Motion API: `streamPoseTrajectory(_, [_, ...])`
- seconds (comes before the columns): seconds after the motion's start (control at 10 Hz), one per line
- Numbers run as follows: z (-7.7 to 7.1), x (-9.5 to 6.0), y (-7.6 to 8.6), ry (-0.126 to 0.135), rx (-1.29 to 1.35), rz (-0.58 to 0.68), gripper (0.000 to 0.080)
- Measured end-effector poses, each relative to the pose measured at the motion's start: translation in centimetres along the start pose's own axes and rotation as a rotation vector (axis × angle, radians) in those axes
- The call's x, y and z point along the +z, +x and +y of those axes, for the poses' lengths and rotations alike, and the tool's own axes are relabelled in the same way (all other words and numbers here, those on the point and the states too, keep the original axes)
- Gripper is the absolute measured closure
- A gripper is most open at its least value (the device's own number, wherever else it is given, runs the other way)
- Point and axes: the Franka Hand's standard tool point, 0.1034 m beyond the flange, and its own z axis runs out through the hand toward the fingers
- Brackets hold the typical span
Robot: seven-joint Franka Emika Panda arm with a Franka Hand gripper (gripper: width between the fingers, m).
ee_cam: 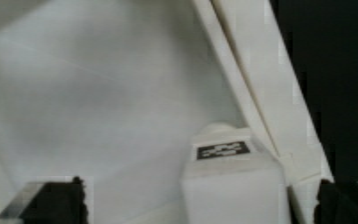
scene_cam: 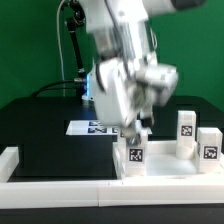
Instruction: Assemble square table
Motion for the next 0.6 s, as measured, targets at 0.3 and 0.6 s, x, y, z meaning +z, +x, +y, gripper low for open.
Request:
streamPoseTrajectory(0.3, [-0.5,-3.4,-1.2,0.013,-0.005,-0.038,0.0151])
streamPoseTrajectory(0.6, [-0.5,-3.2,-1.2,0.011,-0.005,-0.037,0.0151])
